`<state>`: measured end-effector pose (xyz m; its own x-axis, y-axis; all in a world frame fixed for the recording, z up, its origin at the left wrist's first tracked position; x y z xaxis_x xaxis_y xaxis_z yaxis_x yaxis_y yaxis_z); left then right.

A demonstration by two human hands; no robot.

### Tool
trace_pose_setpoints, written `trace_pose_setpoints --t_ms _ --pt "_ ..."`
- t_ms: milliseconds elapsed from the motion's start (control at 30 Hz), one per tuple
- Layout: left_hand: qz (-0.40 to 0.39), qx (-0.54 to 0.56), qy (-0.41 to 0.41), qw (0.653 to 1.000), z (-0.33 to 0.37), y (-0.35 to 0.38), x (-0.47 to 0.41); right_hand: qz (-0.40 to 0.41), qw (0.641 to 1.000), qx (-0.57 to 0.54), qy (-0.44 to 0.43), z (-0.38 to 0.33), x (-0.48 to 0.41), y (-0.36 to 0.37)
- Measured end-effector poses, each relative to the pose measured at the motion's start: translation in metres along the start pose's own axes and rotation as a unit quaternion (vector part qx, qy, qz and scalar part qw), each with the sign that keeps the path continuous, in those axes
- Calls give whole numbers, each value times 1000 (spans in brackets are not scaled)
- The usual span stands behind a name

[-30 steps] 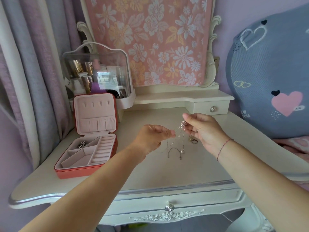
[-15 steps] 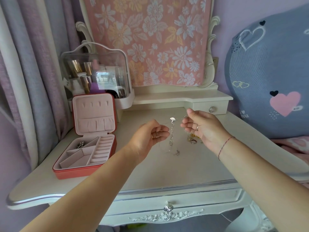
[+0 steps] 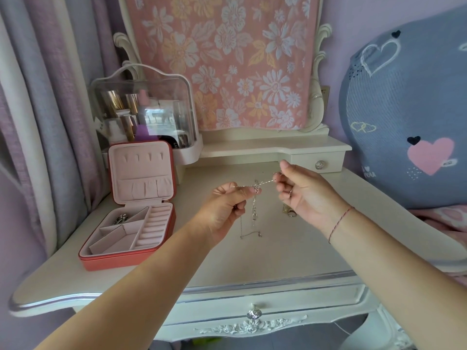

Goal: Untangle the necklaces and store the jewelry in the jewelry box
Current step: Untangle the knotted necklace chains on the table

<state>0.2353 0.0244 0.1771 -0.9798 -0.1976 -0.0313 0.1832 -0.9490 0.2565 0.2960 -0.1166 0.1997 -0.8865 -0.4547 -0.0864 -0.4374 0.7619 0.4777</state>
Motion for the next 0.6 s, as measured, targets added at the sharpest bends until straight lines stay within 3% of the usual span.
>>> trace_pose_setpoints --t_ms 300,600 --pt "41 -59 -3 997 -5 -6 -2 -78 996 -16 -26 -1 -1 4" --pt "-5 -145 -15 989 -7 -3 0 -161 987 9 -10 0 6 16"
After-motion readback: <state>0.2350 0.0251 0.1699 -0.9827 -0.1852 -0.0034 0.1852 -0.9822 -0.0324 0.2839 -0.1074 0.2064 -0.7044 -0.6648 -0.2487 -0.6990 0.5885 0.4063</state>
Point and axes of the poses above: each hand's wrist, its own x-axis away from the middle knuckle, its own y-axis out of the palm, z = x × y, the point moved 6 cm from there along -x, towards the middle knuckle, and after that the axes turned 3 degrees about -x, right-handed, at the moved point
